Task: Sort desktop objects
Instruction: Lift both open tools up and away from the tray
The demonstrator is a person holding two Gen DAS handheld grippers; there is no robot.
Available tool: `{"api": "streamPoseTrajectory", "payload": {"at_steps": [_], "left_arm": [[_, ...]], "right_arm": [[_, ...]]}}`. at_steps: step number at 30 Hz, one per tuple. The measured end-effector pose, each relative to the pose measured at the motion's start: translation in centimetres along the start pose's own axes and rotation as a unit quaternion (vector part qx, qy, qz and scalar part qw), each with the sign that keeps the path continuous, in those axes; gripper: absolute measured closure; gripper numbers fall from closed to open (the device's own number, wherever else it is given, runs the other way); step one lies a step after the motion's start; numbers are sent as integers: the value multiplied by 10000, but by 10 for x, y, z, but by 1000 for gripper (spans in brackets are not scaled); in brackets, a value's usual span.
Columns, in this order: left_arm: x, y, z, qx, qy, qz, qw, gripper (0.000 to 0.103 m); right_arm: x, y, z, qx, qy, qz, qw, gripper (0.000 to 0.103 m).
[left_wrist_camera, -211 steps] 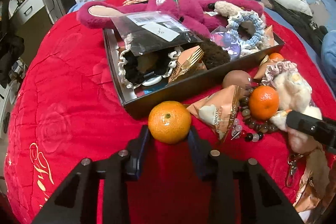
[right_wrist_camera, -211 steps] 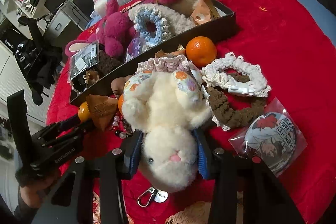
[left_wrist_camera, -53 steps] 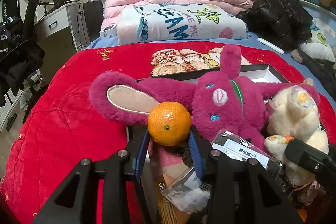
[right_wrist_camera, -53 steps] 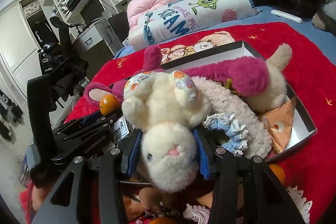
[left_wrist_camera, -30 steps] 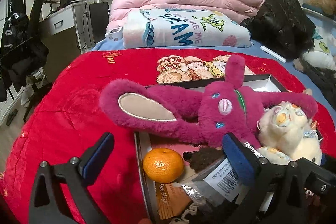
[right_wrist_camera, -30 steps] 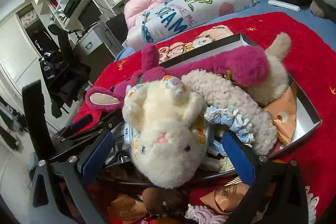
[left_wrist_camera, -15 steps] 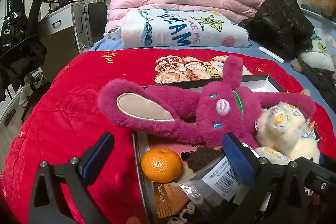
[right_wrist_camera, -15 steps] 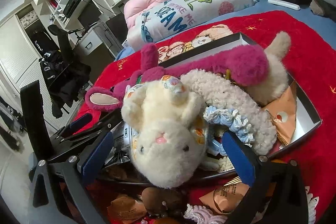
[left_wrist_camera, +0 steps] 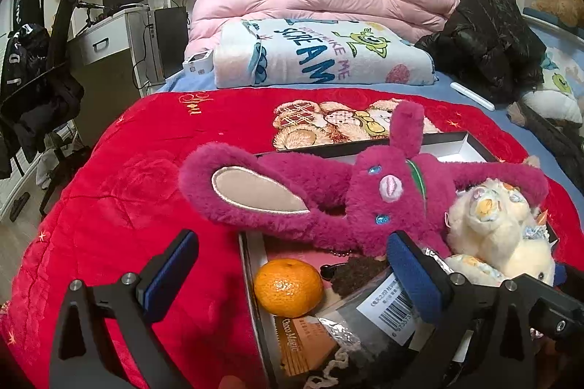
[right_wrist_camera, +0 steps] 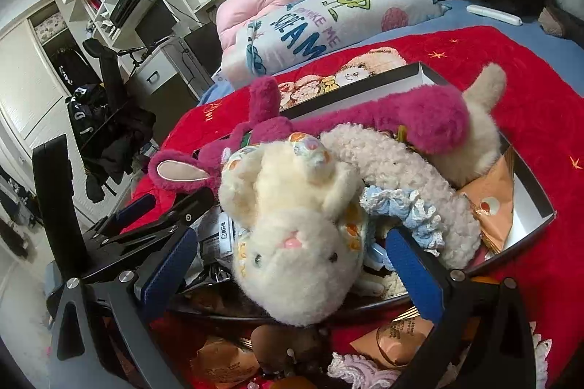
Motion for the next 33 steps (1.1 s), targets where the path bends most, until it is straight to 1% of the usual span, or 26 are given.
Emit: {"api": "streamPoseTrajectory", "payload": {"at_steps": [4,8,12,14,16,18,22,24,27,29,32,33], "left_arm": [[4,-1,2,41,-29,35,10000,0],[16,1,6,87,0,-48,10000,0],[35,-2,11,310,-26,-4,9995,0],[43,0,7,256,-13,-6,9997,0],[59,8,-3,-50,104,-79,9999,0],[80,17,-14,-292,179,-249,9991,0],[119,27,-25,-435,236,-373,9981,0],[140,34,-25,-347,138,-441,9983,0],[179,45,-30,-433,48,-563,9975,0],[211,52,-35,-483,-22,-674,9966,0],[258,56,-42,-440,-338,-859,9948,0],[276,52,-46,-423,-473,-890,9940,0]], "right_arm": [[2,1,1,-18,47,10,10000,0],[9,4,8,48,102,-46,9999,0],[28,7,23,205,122,-170,9996,0],[40,9,35,390,166,-258,9988,0],[53,10,47,595,68,-320,9977,0],[67,11,59,774,-52,-476,9958,0],[97,15,85,990,-175,-635,9929,0],[112,18,94,937,-140,-660,9933,0],[141,25,107,847,-98,-679,9940,0],[169,29,119,917,-191,-719,9930,0],[210,31,132,946,-311,-831,9916,0],[224,31,136,954,-375,-880,9908,0]]}}
Point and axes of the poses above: each gripper's, at about its wrist camera, not at the fingertips, and x roughly against the way its jaws point, z to its left, y to its top, the point moved 2 cm from there along -x, roughly the way its jaws point, and after that the axes turned 4 degrees about -x, right-handed, at the moved point
